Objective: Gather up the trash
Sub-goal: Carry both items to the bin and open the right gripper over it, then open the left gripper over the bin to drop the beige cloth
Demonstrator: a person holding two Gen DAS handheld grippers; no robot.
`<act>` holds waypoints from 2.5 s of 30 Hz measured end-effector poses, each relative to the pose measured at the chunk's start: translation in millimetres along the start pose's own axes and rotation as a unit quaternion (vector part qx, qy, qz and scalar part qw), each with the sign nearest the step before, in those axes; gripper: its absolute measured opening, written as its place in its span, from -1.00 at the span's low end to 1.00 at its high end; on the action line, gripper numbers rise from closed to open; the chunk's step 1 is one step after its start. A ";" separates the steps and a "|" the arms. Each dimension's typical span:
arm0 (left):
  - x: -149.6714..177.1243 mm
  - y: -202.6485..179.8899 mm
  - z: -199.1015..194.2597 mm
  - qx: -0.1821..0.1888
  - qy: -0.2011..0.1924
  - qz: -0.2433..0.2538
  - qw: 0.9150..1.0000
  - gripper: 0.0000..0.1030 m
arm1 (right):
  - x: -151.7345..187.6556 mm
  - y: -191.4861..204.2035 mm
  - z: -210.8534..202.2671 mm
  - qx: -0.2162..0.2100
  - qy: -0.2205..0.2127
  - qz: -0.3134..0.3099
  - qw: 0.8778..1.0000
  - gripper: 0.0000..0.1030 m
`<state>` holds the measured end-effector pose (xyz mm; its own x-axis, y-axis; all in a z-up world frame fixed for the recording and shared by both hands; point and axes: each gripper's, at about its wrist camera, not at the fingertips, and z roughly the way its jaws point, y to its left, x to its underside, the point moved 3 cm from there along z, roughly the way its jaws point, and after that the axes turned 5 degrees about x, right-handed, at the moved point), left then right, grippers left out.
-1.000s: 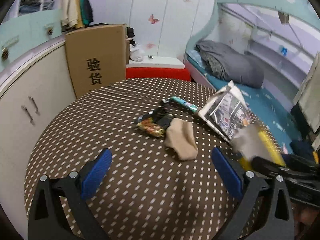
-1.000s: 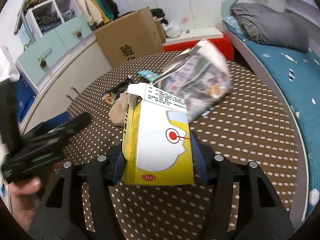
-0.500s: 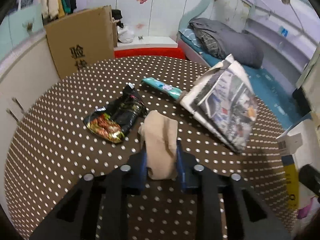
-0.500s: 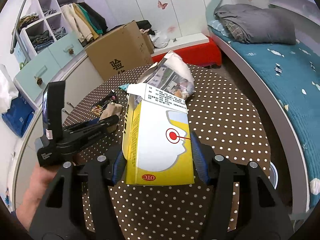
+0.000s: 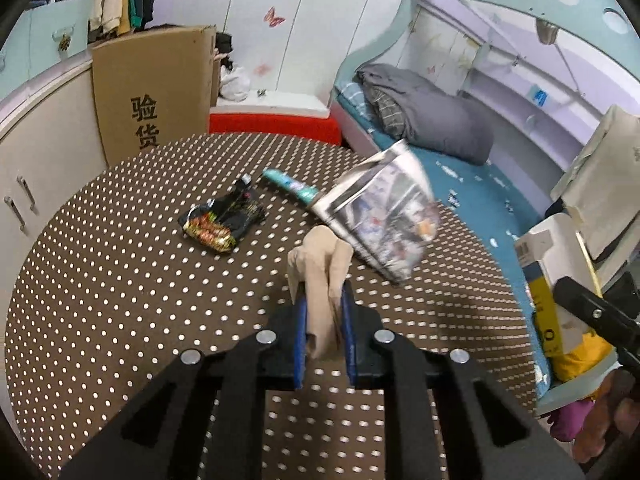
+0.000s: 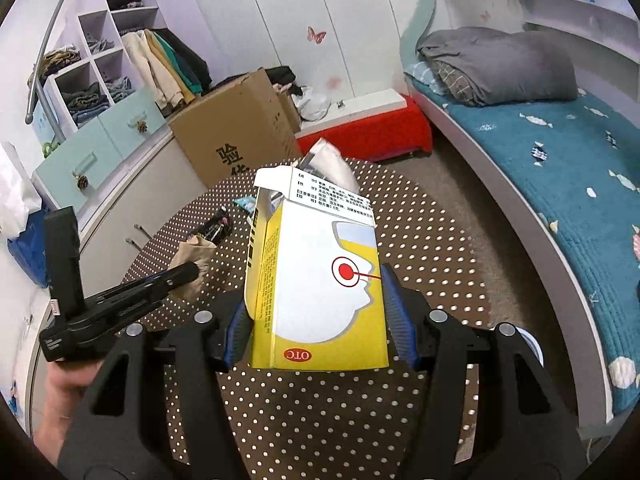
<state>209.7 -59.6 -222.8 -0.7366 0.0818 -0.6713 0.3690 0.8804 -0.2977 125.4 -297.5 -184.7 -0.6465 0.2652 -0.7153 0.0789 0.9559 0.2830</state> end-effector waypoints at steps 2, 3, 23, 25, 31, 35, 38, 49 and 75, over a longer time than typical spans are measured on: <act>-3.0 -10.4 -10.0 0.008 -0.010 0.009 1.000 -0.72 | -1.6 -3.2 -7.1 0.002 -0.007 0.001 1.000 0.12; -4.9 -16.0 -14.5 0.013 -0.014 0.013 1.000 -0.72 | -2.6 -6.1 -11.9 0.004 -0.012 0.003 1.000 0.12; -29.9 -125.6 -31.0 0.109 -0.034 0.096 0.989 -0.71 | -2.9 -124.5 -50.1 0.092 -0.041 0.082 0.991 0.13; -27.4 -136.7 -24.6 0.119 -0.027 0.103 0.987 -0.71 | 3.5 -139.7 -43.4 0.104 -0.028 0.093 0.990 0.13; -15.5 -163.0 -1.6 0.139 0.000 0.120 0.983 -0.71 | 33.4 -190.0 -7.1 0.140 0.025 0.134 0.981 0.13; -9.6 -181.3 14.8 0.147 0.019 0.132 0.980 -0.71 | 54.1 -222.1 24.7 0.153 0.064 0.158 0.973 0.17; -5.9 -194.9 28.9 0.151 0.034 0.143 0.978 -0.71 | 68.7 -245.0 45.9 0.158 0.085 0.180 0.967 0.26; 17.9 -262.0 99.9 0.173 0.111 0.176 0.963 -0.71 | 87.2 -292.6 30.6 0.164 0.062 0.251 0.952 0.81; 43.2 -316.7 204.0 0.152 0.210 0.167 0.951 0.77 | 58.5 -302.5 -68.0 0.182 -0.061 0.270 0.943 0.88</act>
<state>176.6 -430.1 -296.0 -0.6880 0.5689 -0.4505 0.7215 0.6028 -0.3407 12.1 -579.8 -268.7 -0.3473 0.7173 -0.6040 0.6420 0.6514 0.4044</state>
